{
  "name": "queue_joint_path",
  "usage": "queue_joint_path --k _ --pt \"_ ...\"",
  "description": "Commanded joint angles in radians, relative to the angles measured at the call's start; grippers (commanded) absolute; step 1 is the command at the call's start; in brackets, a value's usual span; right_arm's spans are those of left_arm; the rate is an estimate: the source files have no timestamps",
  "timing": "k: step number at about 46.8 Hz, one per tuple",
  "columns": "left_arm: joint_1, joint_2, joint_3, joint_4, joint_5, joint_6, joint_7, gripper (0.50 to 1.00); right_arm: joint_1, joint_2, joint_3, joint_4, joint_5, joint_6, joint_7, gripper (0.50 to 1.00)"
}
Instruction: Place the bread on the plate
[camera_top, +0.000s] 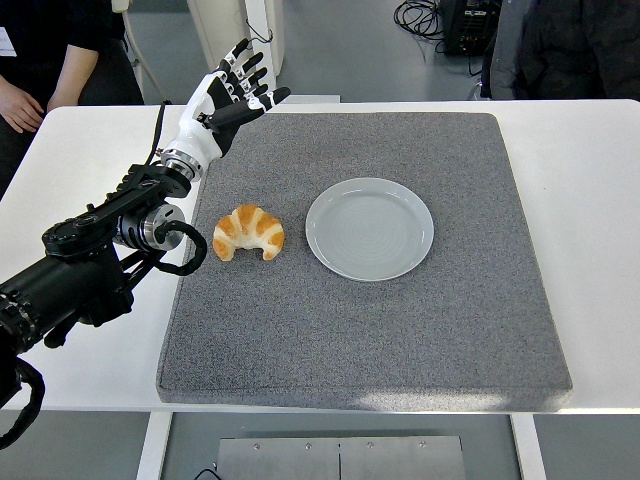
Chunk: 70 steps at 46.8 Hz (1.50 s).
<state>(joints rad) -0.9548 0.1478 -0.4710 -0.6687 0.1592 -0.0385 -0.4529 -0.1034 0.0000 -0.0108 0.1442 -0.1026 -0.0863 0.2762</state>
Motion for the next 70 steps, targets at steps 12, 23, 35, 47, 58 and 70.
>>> queue_joint_path --k 12,23,35,47,58,70 --pt "-0.007 0.001 0.000 -0.002 0.002 0.000 0.000 0.971 0.001 0.000 -0.002 0.000 0.000 0.000 0.000 1.000" --pt "-0.010 0.006 0.000 -0.015 0.002 0.002 0.002 0.969 0.001 0.000 0.000 0.000 0.000 0.000 0.000 1.000" --pt "-0.024 0.093 0.014 -0.219 0.000 0.106 0.019 0.965 0.001 0.000 0.002 0.000 0.000 0.000 0.000 1.000" --pt "-0.153 0.302 0.153 -0.555 0.000 0.247 0.180 0.930 0.001 0.000 0.002 0.000 0.000 0.000 0.000 1.000" --pt "-0.338 0.415 0.389 -0.634 -0.001 0.247 0.240 0.913 0.001 0.000 0.000 0.000 0.000 0.002 0.000 1.000" --pt "-0.636 0.466 0.782 -0.718 0.000 0.247 0.273 0.913 0.001 0.000 0.000 0.000 0.000 0.000 0.000 1.000"
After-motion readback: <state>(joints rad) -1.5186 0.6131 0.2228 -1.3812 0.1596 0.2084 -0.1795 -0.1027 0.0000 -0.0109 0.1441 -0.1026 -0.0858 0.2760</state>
